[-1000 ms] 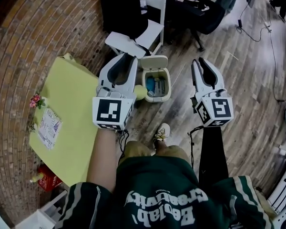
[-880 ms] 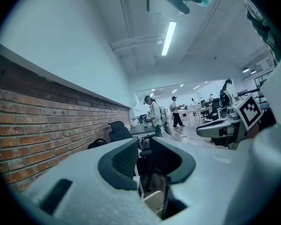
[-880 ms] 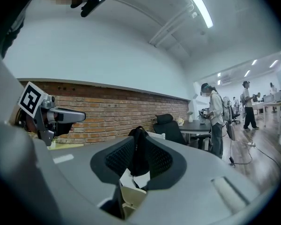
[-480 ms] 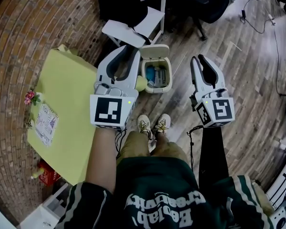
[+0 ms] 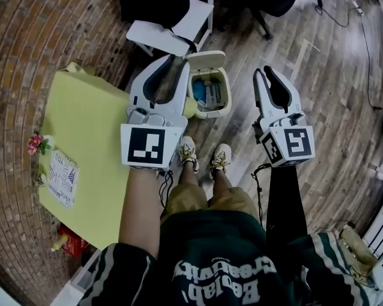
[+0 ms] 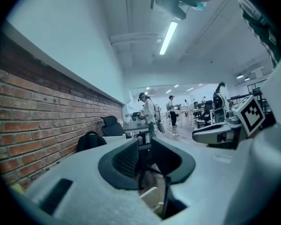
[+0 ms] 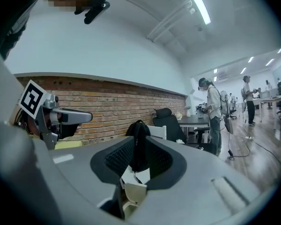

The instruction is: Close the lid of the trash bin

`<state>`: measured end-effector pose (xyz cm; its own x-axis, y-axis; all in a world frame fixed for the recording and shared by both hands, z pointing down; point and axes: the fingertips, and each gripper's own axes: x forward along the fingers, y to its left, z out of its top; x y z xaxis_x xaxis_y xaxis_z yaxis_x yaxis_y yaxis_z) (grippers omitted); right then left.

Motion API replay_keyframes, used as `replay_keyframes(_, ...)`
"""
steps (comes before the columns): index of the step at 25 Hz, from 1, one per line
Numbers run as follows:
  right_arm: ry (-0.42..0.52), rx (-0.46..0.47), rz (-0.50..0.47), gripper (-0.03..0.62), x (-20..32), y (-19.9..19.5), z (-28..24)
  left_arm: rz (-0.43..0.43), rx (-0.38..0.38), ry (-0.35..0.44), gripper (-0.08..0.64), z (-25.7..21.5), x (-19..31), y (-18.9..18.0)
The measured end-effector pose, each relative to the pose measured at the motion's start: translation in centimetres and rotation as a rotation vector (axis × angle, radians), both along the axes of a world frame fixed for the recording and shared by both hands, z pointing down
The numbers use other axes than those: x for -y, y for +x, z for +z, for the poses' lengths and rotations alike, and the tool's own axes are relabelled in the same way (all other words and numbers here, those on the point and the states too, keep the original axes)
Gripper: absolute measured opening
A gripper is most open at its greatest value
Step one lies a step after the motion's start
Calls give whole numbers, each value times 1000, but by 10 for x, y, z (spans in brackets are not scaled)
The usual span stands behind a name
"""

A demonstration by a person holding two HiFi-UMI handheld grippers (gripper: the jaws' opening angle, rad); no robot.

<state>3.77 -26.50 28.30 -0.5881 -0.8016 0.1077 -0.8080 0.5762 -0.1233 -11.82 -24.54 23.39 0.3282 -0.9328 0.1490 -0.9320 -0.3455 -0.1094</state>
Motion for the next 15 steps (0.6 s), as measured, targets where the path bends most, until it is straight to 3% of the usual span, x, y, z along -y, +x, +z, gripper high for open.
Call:
replay_keyframes(5, 10, -41, 31, 101, 6, -24, -3, 63, 48, 11, 94, 7, 16, -13)
replay_keyframes(15, -6, -121, 97, 104, 1, -56, 10, 180, 3, -1, 95, 27, 37, -29)
